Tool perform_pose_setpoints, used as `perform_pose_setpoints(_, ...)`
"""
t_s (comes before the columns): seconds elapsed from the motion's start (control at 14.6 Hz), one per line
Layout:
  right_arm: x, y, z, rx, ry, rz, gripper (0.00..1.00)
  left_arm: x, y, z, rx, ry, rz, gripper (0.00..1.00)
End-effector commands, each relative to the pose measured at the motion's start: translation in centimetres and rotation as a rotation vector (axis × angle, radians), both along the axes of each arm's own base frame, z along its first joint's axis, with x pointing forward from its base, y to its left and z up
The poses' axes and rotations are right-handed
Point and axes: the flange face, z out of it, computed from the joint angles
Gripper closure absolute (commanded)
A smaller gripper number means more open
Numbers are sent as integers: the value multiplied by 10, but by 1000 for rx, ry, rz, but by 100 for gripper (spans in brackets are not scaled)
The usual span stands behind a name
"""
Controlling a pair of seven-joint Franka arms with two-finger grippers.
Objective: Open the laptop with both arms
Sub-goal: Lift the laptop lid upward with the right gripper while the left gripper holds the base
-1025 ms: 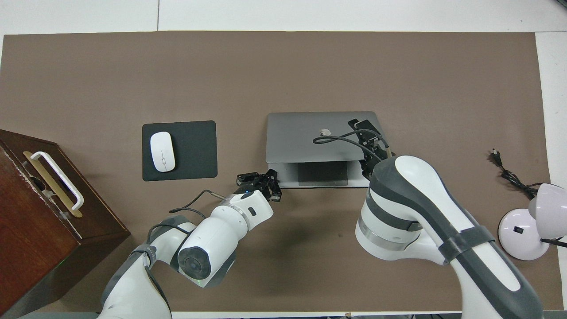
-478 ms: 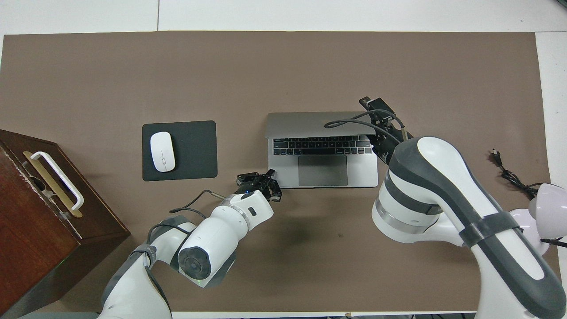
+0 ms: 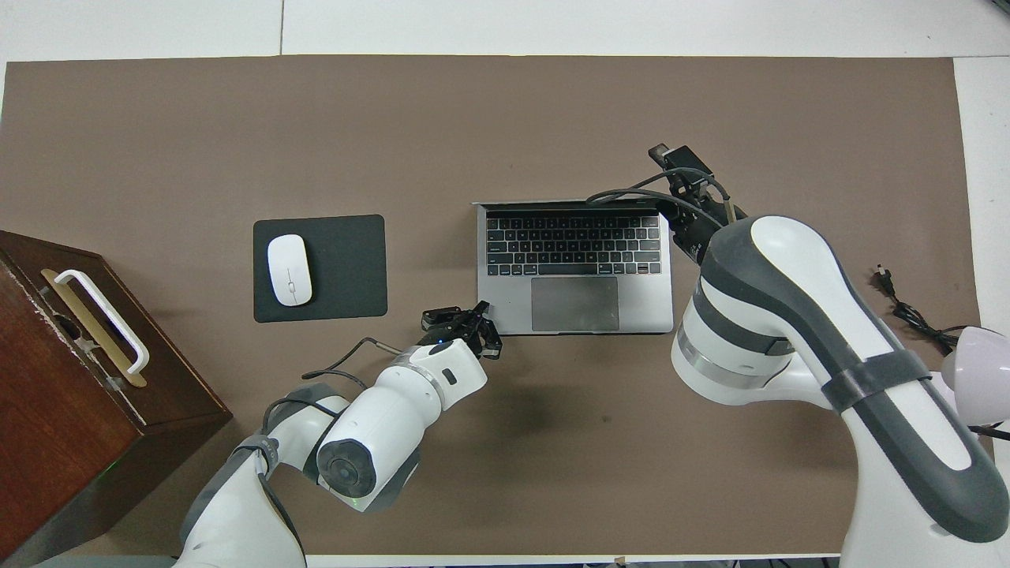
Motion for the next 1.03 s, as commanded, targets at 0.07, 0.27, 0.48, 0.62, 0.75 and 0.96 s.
perform_pose_setpoints(0.07, 35, -12, 20, -21, -79, 29, 0, 1, -6, -9, 8, -7, -14, 100)
perform_pose_setpoints(0.27, 46, -23, 26, -44, -99, 27, 0, 2, -6, -8, 6, -10, -14, 100)
perform_pose_setpoints(0.48, 48, -27, 19, -56, -90, 26, 0, 1, -6, -10, 9, -6, -14, 100)
perform_pose_setpoints(0.62, 50, -29, 11, -63, -80, 23, 0, 1, -6, -9, 8, -7, -14, 100)
perform_pose_setpoints(0.75, 56, -33, 1, -81, -71, 37, 0, 1, -6, -10, 9, -6, -14, 100)
perform_pose_setpoints(0.96, 69, -37, 5, -77, -88, 34, 0, 1, -6, -10, 10, -7, -15, 100)
